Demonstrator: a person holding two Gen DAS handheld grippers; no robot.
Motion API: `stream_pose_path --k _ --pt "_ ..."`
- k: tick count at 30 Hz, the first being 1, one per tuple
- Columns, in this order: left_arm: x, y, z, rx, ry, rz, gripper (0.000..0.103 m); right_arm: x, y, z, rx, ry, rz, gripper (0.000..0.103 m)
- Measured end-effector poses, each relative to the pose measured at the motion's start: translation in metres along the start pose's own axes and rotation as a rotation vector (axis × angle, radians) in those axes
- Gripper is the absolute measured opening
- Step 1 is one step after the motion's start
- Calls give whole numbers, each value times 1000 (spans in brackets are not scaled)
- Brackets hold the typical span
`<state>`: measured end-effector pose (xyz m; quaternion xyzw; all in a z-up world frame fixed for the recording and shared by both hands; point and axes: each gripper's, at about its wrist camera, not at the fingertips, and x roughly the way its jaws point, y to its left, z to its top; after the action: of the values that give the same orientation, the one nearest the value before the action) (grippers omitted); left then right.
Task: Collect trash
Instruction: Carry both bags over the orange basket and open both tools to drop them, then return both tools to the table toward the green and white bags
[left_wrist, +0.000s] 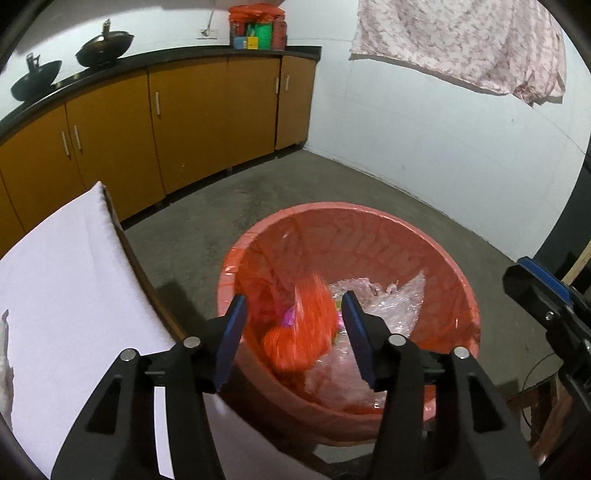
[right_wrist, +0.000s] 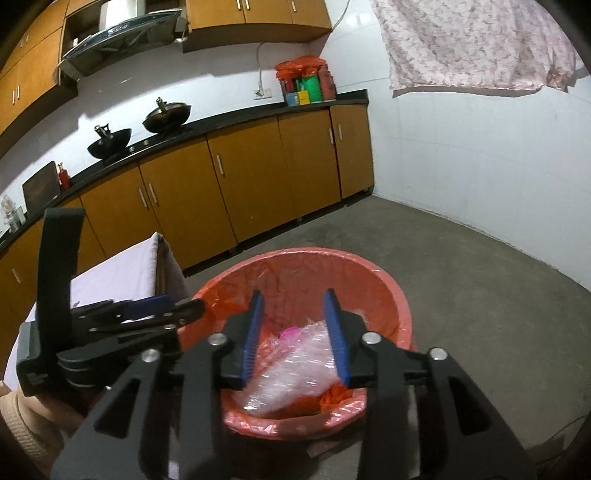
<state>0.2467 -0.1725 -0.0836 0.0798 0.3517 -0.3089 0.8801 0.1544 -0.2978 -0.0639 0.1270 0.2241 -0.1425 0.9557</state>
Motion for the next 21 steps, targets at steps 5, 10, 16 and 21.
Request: stream_pose_path --k 5,10,16,21 --pt "-11 11 -1 -26 -23 28 63 -4 4 1 -16 -16 -18 53" --pt "-22 27 -5 -66 -34 55 66 -6 13 3 -34 -25 -17 56" --pt "-42 52 -13 -129 -59 95 71 -9 24 4 -46 -27 -1 60" --pt "-63 76 -22 -186 -86 152 79 -8 37 5 -53 -18 24 63"
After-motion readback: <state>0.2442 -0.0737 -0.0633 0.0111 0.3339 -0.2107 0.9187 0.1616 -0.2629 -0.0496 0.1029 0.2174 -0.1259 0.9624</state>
